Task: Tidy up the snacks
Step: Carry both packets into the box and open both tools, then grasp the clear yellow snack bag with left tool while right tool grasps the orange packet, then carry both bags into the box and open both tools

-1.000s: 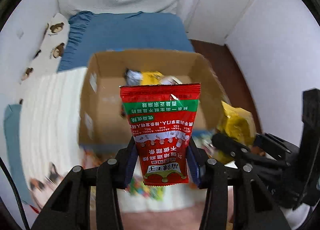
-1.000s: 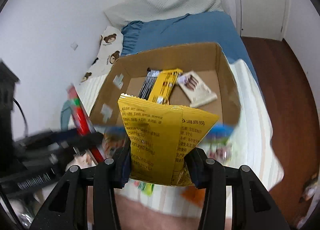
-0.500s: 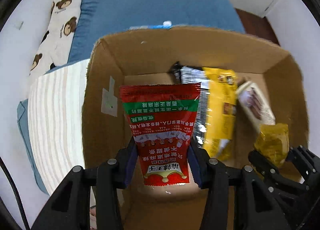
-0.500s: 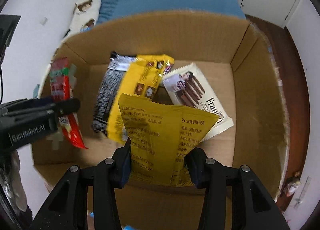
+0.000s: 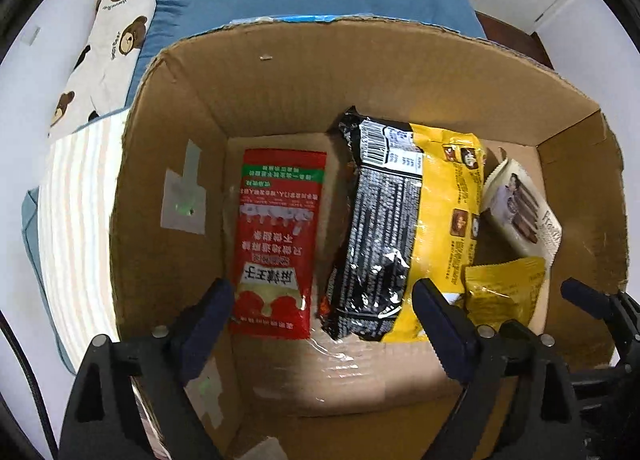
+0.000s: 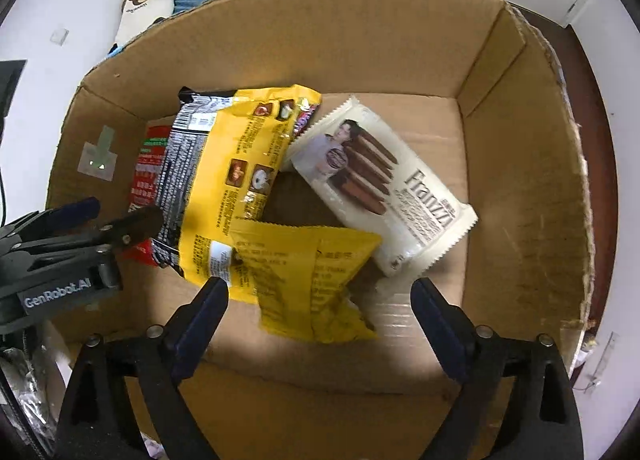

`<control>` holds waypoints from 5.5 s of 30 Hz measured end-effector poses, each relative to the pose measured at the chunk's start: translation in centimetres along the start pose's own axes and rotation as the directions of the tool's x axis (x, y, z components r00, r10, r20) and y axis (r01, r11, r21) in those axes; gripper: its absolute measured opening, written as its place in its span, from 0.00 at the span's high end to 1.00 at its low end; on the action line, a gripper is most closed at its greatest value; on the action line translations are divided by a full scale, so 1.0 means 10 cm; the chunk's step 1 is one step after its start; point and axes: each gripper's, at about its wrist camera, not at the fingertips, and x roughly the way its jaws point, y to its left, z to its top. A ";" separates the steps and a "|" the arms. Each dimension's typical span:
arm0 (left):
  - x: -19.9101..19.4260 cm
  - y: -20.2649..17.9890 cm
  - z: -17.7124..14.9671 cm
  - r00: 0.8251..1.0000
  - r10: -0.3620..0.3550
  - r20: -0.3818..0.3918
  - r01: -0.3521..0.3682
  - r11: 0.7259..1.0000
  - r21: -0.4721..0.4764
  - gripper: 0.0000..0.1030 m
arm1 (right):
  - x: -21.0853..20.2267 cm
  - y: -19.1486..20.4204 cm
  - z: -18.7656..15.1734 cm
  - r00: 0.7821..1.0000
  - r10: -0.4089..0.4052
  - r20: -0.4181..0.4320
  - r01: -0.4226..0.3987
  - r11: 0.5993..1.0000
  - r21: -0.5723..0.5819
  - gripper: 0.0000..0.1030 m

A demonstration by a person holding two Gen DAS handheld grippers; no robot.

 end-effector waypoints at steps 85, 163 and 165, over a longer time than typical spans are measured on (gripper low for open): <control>0.22 1.68 -3.18 0.934 -0.354 -0.041 0.286 0.814 -0.505 0.31 | 0.63 -0.35 -3.19 0.998 0.057 -0.017 -0.053 0.985 0.161 0.23; -0.46 -0.01 -0.47 0.991 -0.131 0.014 0.131 0.989 -0.067 0.16 | -0.82 -0.14 -0.58 0.985 -0.059 0.163 0.052 0.998 0.046 0.09; -0.44 -0.04 -0.48 0.991 -0.130 0.013 0.130 0.990 -0.059 0.11 | -0.76 -0.11 -0.56 0.987 -0.062 0.151 0.057 0.998 0.037 0.08</control>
